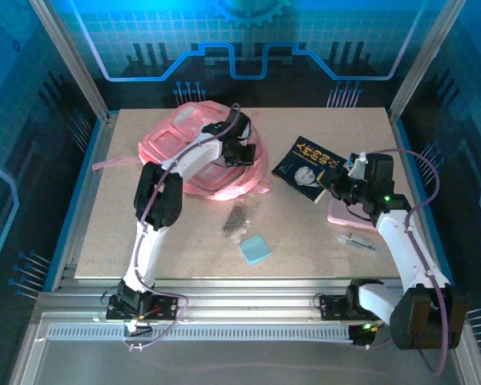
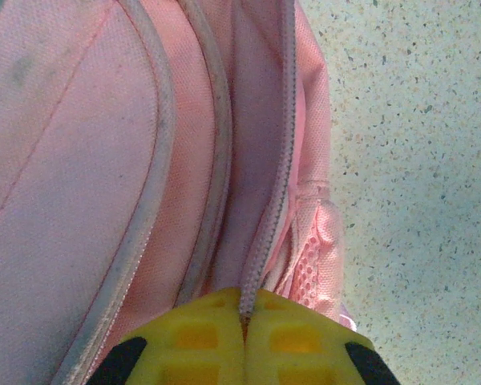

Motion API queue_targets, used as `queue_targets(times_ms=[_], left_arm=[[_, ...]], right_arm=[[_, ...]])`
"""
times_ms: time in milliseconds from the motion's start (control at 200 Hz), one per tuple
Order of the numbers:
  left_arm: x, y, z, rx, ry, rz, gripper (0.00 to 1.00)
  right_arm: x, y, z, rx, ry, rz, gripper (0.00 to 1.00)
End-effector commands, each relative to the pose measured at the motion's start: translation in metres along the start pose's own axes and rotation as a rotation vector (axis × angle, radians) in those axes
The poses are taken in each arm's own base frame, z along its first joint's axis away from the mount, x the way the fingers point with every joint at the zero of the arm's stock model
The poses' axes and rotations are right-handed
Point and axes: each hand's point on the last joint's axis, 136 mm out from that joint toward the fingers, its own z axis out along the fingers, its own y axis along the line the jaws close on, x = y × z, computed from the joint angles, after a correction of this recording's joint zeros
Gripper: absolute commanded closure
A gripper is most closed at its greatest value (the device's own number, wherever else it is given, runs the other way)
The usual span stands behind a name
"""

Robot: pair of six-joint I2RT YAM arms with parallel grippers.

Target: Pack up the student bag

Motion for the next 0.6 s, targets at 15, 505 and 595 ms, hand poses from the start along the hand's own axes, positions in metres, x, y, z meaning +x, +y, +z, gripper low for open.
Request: queue_targets(times_ms=[15, 505, 595], left_arm=[[-0.021, -0.030, -0.061, 0.092, -0.083, 0.009, 1.00], [-0.046, -0.080, -0.155, 0.233, -0.183, 0.089, 1.00], [-0.048, -0.086, -0.161, 0.266, -0.193, 0.093, 1.00]], right_arm=[[-0.005, 0.032, 0.002, -0.097, -0.010, -0.081, 1.00], [-0.004, 0.093, 0.063, -0.281, 0.059, -0.027, 1.00], [-0.002, 0.101, 0.078, -0.306, 0.071, -0.012, 1.00]])
